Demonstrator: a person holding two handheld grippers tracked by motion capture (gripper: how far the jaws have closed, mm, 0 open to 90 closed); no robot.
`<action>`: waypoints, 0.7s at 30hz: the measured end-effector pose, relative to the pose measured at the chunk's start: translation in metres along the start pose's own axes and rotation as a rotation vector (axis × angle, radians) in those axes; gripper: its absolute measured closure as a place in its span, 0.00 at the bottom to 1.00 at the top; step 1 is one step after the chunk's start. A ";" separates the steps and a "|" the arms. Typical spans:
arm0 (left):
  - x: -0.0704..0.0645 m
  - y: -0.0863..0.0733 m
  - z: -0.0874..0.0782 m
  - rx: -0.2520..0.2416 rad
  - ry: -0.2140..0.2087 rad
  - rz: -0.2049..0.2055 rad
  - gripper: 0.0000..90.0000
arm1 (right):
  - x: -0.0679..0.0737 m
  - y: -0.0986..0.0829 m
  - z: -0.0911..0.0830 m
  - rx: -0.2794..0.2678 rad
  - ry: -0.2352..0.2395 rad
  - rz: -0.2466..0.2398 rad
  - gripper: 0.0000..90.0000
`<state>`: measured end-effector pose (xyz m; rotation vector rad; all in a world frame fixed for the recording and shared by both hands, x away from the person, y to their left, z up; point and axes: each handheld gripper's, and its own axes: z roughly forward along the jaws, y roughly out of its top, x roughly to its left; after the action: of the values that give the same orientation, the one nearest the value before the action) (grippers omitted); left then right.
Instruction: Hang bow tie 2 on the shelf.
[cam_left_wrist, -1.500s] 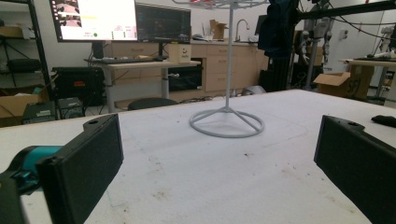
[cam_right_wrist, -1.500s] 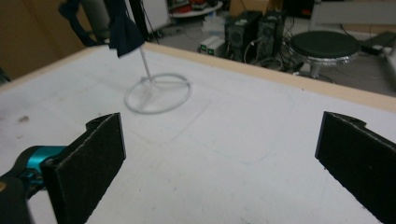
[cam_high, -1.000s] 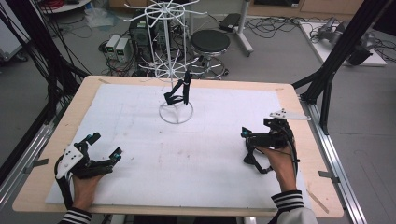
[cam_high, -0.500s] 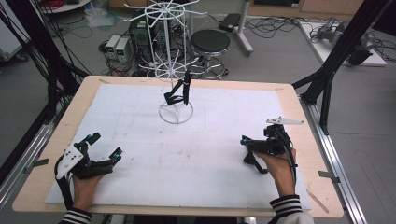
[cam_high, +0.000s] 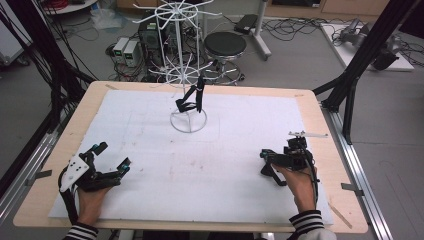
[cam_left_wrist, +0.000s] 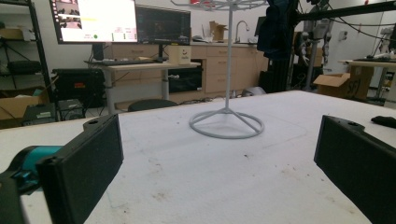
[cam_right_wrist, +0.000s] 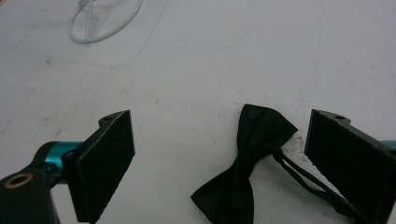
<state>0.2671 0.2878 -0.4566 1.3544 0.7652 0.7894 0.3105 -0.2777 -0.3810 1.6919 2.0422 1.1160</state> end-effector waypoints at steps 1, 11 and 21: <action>0.000 0.000 0.000 0.000 0.000 -0.001 0.02 | 0.000 -0.001 0.000 0.003 -0.003 -0.003 0.09; 0.000 0.000 0.000 -0.002 -0.002 -0.002 0.02 | 0.002 -0.011 0.004 0.064 -0.019 0.001 0.16; 0.000 0.000 0.000 -0.001 -0.002 -0.001 0.02 | 0.006 -0.016 0.014 0.111 -0.016 -0.004 0.17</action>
<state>0.2670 0.2884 -0.4566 1.3533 0.7633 0.7871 0.3066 -0.2672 -0.4002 1.7417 2.1328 1.0010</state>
